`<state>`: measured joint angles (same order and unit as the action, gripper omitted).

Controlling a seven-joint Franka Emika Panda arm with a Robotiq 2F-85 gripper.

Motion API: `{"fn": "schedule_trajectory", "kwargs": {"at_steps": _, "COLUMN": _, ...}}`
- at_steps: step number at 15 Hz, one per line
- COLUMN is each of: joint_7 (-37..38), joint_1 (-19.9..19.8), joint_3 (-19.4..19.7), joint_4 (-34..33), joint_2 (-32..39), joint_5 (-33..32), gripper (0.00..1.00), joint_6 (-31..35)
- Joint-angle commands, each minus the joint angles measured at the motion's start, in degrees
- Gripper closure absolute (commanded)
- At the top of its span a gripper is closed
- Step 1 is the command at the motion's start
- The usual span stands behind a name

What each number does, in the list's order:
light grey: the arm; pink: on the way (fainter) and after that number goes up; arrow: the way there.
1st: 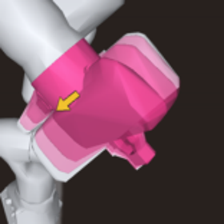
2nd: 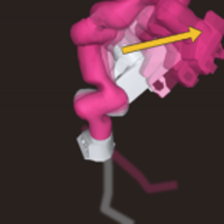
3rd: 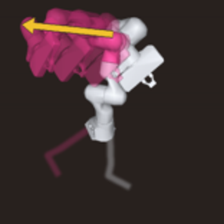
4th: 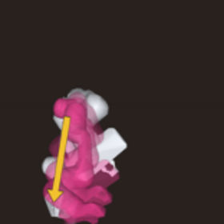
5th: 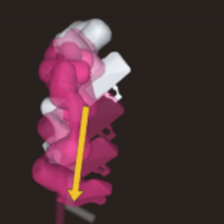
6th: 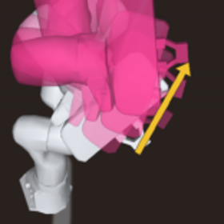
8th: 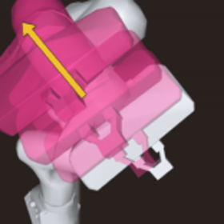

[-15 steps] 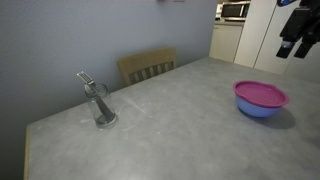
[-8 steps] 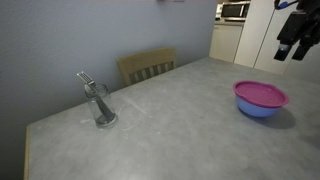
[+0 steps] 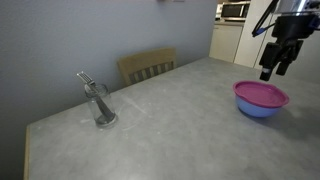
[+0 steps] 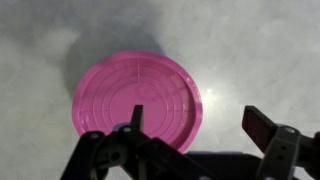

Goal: Remove the lid from the bowl

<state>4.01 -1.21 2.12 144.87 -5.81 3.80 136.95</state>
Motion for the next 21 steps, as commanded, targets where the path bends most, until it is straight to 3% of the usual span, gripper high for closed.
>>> {"fn": "schedule_trajectory", "kwargs": {"at_steps": 1, "joint_7": -3.4, "joint_1": 0.1, "joint_3": -0.5, "joint_4": -3.4, "joint_2": 6.4, "joint_5": -3.0, "gripper": 0.00, "joint_6": 2.2}}
{"fn": "schedule_trajectory", "kwargs": {"at_steps": 8, "joint_7": -12.9, "joint_1": -0.3, "joint_3": -0.8, "joint_4": -5.6, "joint_2": 10.7, "joint_5": 6.1, "gripper": 0.00, "joint_6": 1.8}}
{"fn": "schedule_trajectory", "kwargs": {"at_steps": 14, "joint_7": -9.5, "joint_1": 0.2, "joint_3": -0.7, "joint_4": -4.7, "joint_2": 10.7, "joint_5": 2.6, "gripper": 0.00, "joint_6": 3.4}}
{"fn": "schedule_trajectory", "kwargs": {"at_steps": 21, "joint_7": -11.9, "joint_1": 0.5, "joint_3": -1.8, "joint_4": -5.2, "joint_2": 13.5, "joint_5": 3.6, "gripper": 0.00, "joint_6": 6.0}}
